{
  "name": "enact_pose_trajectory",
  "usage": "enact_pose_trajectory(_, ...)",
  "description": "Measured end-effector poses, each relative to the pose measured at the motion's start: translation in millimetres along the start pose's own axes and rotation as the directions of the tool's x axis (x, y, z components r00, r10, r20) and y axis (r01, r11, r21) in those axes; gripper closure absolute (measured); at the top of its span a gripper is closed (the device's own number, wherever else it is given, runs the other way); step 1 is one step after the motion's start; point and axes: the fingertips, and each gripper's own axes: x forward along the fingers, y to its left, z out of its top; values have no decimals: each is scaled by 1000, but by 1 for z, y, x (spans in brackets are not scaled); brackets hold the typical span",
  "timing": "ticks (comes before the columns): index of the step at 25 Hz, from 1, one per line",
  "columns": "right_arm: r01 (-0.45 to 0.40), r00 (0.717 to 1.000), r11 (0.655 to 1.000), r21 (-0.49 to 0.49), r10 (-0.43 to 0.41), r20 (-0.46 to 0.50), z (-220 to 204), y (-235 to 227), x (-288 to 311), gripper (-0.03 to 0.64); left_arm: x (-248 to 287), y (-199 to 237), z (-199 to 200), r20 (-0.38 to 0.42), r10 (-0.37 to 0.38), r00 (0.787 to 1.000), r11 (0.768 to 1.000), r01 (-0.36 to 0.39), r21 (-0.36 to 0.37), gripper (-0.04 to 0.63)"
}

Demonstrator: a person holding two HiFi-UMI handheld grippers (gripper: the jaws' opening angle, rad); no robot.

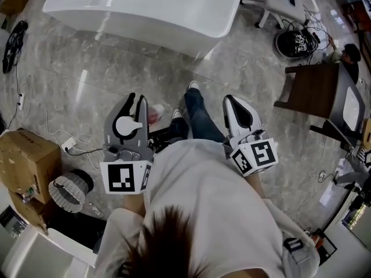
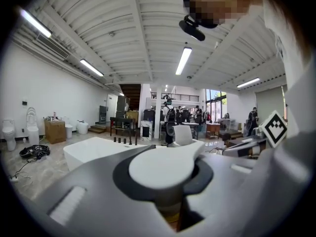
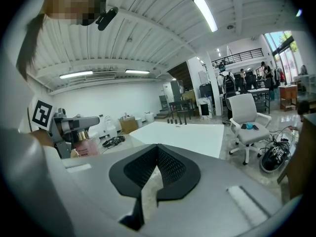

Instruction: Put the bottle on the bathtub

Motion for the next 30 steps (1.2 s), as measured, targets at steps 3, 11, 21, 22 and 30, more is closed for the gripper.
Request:
enact_pose_trajectory(3, -15, 1000, 1000, 1, 15, -6, 5, -9, 14, 620, 14, 3, 0, -10, 15, 1000, 1000, -15, -4, 480)
enact_pose_trajectory(11, -65, 998, 998, -11, 65, -14, 31, -45, 64, 620, 65, 13, 10, -13, 64, 998, 998, -64, -5, 480)
enact_pose_trajectory(21, -128, 992, 991, -39, 128, -11, 71, -107, 121, 620, 144, 13, 31, 12, 131, 991, 991, -131, -7, 480)
enact_pose_trajectory(22, -133, 991, 990, -40, 132, -12, 74, -112, 125, 620, 149, 14, 32, 12, 138, 990, 990, -138, -8, 480)
enact_pose_trajectory(30, -155, 988, 987, -36, 154, -30, 82, -144, 148, 620, 182, 22, 39, 14, 196, 981, 981, -196, -5, 480)
